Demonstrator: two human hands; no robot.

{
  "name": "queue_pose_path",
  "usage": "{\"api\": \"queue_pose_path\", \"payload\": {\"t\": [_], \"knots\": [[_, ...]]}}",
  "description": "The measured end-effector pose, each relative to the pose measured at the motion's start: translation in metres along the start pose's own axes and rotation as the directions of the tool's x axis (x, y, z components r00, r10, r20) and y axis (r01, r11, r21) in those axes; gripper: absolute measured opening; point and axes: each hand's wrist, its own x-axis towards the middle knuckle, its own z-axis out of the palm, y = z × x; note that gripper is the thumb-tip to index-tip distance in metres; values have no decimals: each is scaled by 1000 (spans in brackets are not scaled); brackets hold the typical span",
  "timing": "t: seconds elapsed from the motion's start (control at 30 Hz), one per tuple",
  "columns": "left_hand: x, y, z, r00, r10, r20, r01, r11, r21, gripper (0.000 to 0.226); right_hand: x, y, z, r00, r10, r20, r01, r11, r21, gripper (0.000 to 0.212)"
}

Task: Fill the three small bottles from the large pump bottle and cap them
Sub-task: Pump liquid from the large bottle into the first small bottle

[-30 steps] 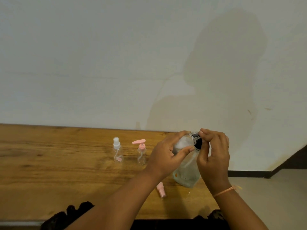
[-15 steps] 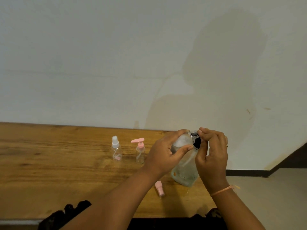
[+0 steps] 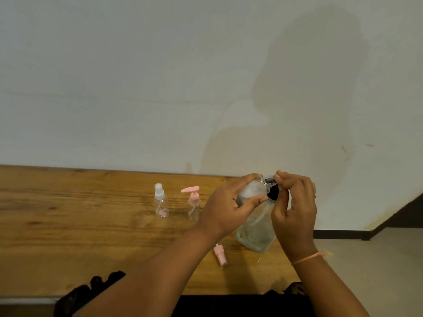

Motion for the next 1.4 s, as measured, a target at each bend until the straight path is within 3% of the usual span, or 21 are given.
{"api": "queue_pose_path", "payload": {"t": [0.87, 1.13, 1.4], "knots": [[2, 6, -1, 999, 29, -16, -29, 1000, 12, 51, 4, -11, -5, 998, 16, -55, -16, 1000, 10, 18], [-1, 0, 3, 999, -31, 10, 31, 999, -29, 52, -2, -3, 0, 999, 22, -26, -21, 999, 26, 20], [0, 7, -2, 999, 25, -22, -24, 999, 27, 53, 4, -14, -4, 998, 32, -63, -33, 999, -4, 21]]}}
